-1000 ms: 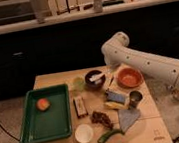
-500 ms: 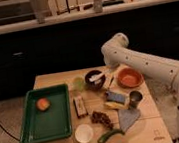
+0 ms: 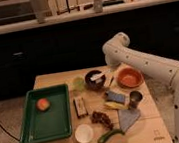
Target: Wipe purple bowl with brush
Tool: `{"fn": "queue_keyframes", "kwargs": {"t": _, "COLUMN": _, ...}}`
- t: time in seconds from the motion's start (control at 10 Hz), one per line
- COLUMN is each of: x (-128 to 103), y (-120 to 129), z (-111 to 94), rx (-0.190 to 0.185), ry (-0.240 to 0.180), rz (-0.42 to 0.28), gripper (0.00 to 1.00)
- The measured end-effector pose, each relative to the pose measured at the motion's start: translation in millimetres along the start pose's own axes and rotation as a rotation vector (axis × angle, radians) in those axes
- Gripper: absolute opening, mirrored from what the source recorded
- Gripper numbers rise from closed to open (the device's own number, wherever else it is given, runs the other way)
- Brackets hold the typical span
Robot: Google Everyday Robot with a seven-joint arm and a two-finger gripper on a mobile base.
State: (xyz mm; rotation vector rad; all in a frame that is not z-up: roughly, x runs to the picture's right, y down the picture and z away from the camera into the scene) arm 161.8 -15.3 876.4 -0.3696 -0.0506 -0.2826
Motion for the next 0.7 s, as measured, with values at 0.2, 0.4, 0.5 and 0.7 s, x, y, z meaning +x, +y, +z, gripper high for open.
{"fn": "queue_keyframes", "kwargs": {"t": 0.2, "x": 11, "y": -6, "z": 2, "rx": -0.001, "ry": 0.008, "rz": 0.021, "gripper": 0.0}}
{"fn": "queue_keyframes", "kwargs": {"t": 0.4, "x": 23, "y": -18, "z": 7, "rx": 0.001, "ry": 0.018, "rz": 0.036, "gripper": 0.0}}
{"fn": "queue_keyframes", "kwargs": {"t": 0.5, "x": 20, "y": -26, "z": 10, "rx": 0.003, "ry": 0.018, "rz": 0.032, "gripper": 0.0}}
{"fn": "queue_keyframes", "kwargs": {"t": 0.7, "x": 14, "y": -36, "z": 14, "rx": 0.008, "ry": 0.014, "rz": 0.02, "gripper": 0.0}}
